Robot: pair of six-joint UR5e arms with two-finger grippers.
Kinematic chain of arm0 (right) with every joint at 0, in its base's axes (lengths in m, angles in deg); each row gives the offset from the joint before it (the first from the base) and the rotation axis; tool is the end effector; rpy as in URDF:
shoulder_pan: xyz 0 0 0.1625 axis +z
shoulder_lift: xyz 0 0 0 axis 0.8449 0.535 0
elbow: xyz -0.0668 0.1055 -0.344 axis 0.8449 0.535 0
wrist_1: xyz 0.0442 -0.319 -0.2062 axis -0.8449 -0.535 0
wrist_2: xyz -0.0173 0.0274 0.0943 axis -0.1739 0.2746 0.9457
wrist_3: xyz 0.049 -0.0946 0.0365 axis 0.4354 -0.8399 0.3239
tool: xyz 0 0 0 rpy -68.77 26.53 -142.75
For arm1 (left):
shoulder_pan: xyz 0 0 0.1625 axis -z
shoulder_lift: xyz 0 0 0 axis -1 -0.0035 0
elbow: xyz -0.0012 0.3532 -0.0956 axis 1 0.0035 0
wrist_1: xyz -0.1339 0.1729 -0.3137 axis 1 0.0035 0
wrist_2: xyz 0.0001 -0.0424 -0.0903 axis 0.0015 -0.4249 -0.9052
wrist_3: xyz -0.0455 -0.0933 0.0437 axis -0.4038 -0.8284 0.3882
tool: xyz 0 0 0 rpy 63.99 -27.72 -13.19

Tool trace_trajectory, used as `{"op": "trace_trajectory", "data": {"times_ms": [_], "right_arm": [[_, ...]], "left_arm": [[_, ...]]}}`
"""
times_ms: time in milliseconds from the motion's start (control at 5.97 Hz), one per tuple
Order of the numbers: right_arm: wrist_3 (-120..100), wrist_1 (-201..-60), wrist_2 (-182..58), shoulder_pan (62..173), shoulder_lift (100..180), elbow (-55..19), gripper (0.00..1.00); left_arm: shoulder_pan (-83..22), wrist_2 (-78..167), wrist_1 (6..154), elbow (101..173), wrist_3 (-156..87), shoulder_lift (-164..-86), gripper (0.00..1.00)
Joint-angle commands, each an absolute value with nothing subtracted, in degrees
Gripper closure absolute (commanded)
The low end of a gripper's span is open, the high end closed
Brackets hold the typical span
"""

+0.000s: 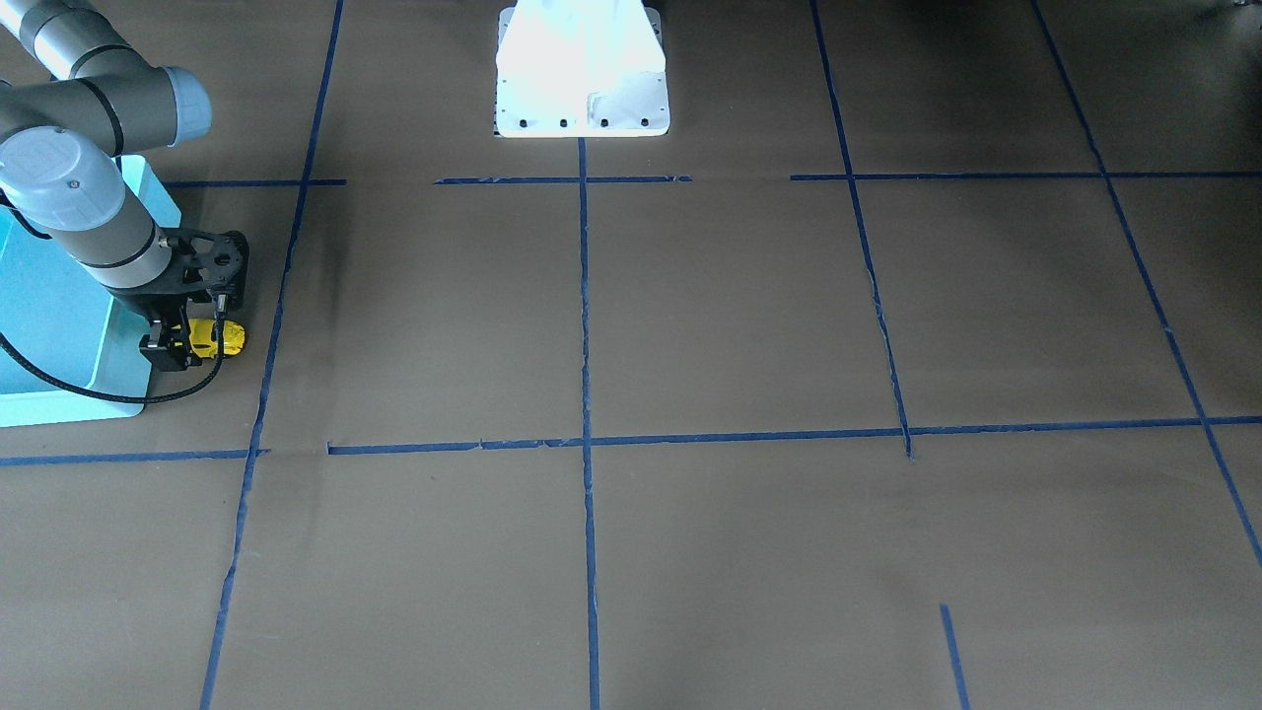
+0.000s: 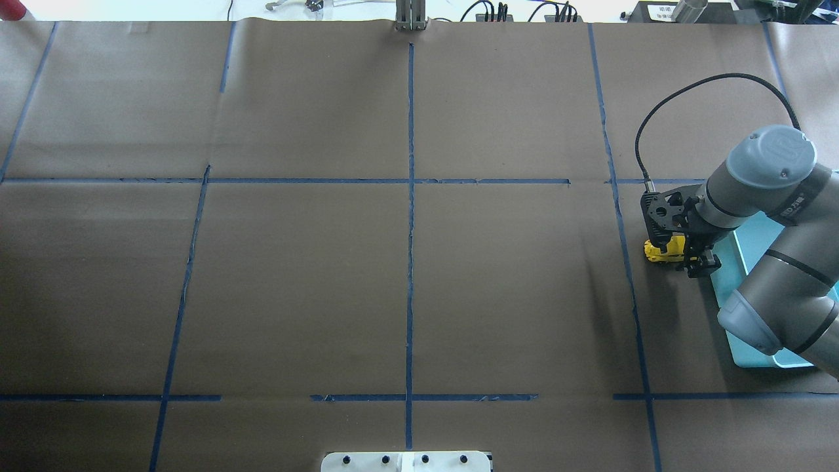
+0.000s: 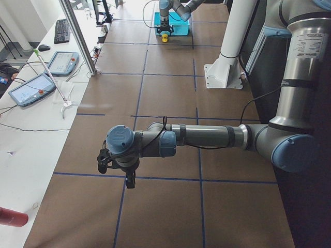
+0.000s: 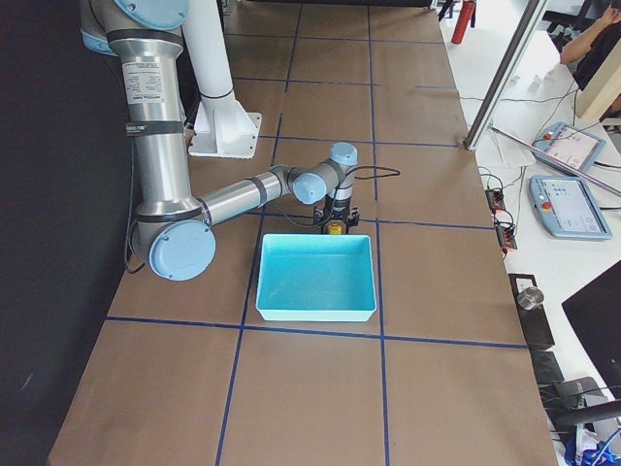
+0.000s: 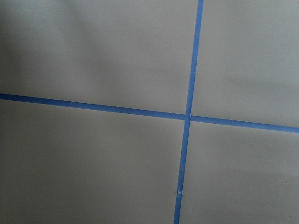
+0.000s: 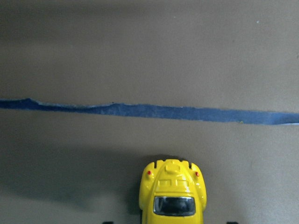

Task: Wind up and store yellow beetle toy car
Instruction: 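Close the right gripper on the car and lift it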

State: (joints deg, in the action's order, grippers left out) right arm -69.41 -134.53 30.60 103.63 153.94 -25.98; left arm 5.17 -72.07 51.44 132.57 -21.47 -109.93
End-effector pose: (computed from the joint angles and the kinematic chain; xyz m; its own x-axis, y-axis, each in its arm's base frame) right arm -0.2984 -0.4296 0.4683 -0.0483 -0.9987 -0.0161 0.8037 -0.0484 0.5930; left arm -0.0915 -0.4809 0.5956 0.6609 -0.1075 -0.7428 0.1093 0.9929 -0.0464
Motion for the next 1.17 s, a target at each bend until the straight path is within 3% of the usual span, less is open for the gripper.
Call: {"op": "trace_trajectory", "data": {"times_ms": [0,168,335,670,1005], "right_arm": [[-69.5,-134.5,30.5,103.5,153.8,-26.2,0.61],[-69.7,-134.4,30.5,103.5,153.7,-26.2,0.74],[-70.9,-134.5,30.5,103.8,153.8,-26.3,0.95],[-70.4,-135.3,30.7,104.5,155.0,-34.2,1.0],[-70.6,-135.3,31.6,108.0,163.8,-45.7,1.0]], "left_arm": [[5.1,-72.1,51.4,132.7,-21.5,-110.0,0.0],[5.1,-72.1,51.4,132.7,-21.5,-110.0,0.0],[5.1,-72.1,51.4,132.7,-21.6,-110.0,0.0],[5.1,-72.1,51.4,132.7,-21.6,-110.0,0.0],[5.1,-72.1,51.4,132.7,-21.6,-110.0,0.0]]}}
